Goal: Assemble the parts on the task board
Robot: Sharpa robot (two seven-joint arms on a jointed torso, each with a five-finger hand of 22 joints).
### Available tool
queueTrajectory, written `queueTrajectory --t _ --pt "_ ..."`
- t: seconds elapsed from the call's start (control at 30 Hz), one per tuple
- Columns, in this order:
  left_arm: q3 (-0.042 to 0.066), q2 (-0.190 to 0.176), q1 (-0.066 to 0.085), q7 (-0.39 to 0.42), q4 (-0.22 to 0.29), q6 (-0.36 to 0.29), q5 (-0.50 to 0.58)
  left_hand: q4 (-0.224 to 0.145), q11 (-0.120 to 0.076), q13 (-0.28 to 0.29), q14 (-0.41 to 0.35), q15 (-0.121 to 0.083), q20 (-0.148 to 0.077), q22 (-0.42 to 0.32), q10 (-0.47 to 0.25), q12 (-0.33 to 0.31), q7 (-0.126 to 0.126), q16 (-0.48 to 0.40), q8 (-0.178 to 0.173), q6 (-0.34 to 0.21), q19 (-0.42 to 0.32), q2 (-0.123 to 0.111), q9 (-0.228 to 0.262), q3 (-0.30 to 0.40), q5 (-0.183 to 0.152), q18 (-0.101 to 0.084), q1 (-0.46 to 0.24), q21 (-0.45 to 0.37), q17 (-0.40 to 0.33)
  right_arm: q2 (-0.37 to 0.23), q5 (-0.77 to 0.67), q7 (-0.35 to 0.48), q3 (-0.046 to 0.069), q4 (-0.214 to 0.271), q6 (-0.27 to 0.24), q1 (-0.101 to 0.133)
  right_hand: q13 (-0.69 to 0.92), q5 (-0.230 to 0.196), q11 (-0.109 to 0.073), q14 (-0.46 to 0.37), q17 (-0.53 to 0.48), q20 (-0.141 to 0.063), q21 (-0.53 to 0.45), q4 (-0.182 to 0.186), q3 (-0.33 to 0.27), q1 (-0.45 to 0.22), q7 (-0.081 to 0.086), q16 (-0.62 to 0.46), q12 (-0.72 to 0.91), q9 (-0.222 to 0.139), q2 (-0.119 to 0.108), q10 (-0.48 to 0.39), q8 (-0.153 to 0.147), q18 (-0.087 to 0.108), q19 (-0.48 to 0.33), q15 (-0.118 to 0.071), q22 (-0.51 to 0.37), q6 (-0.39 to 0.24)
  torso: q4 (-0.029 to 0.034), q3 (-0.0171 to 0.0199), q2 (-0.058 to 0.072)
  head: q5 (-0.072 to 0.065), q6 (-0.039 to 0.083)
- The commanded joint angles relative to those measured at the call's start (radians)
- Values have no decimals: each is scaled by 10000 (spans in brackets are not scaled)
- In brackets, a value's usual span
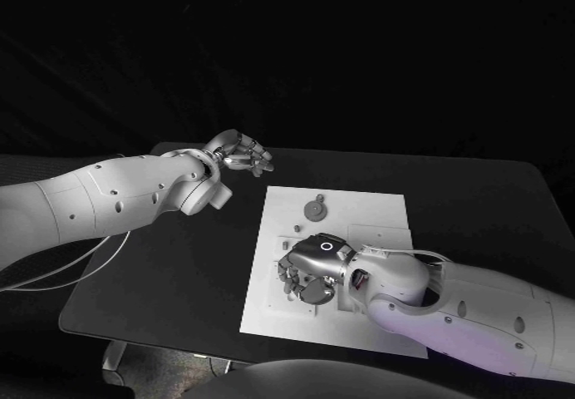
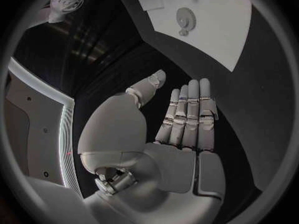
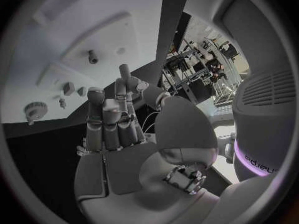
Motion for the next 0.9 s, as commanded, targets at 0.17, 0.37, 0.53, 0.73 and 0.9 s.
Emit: queueTrajectory --t 0.17,0.37,0.53,0.73,0.9 --pt "6 34 6 72 8 12 56 53 -14 -12 10 62 45 17 -81 2 -4 -66 -28 -97 9 99 -13 0 -18 146 18 -46 23 130 -417 136 -53 -107 330 -27 15 31 15 -25 -7 -70 39 -66 -13 -42 -303 -11 -67 346 124 45 29 478 -19 -33 177 487 -13 10 3 35 -33" --pt "6 39 5 77 17 8 56 55 -15 -14 11 62 45 18 -81 3 -3 -70 -28 -98 9 100 -13 1 -18 147 19 -48 29 192 -733 45 -206 -219 483 -39 17 30 16 -27 -6 -70 39 -79 -16 -50 -302 -11 -70 352 122 46 28 478 -24 -32 178 485 2 -5 -3 35 -94" --pt "6 31 5 76 18 -1 56 56 -15 -16 12 62 45 19 -81 3 -3 -73 -27 -98 10 101 -13 1 -18 147 20 -49 33 230 -883 -50 -299 -314 548 -61 19 31 16 -28 -6 -69 38 -85 -17 -54 -302 -11 -72 356 122 46 27 478 -26 -32 178 485 9 -11 -3 42 -108" --pt "6 30 5 77 28 3 56 57 -15 -18 13 62 45 20 -81 4 -3 -76 -26 -99 11 101 -13 1 -18 147 21 -51 38 266 -1015 -102 -354 -377 565 -68 21 30 16 -29 -5 -69 39 -91 -18 -58 -302 -11 -74 360 124 46 27 478 -28 -32 179 485 -1 -17 -2 47 -117" --pt "6 25 5 76 32 -1 56 60 -14 -19 14 62 46 21 -80 4 -3 -80 -26 -99 11 101 -13 0 -18 147 19 -53 43 289 -1150 -157 -359 -430 477 -76 24 30 16 -29 -3 -69 39 -101 -21 -63 -303 -10 -76 365 119 47 26 477 -31 -32 181 484 -5 -12 -2 28 -86"
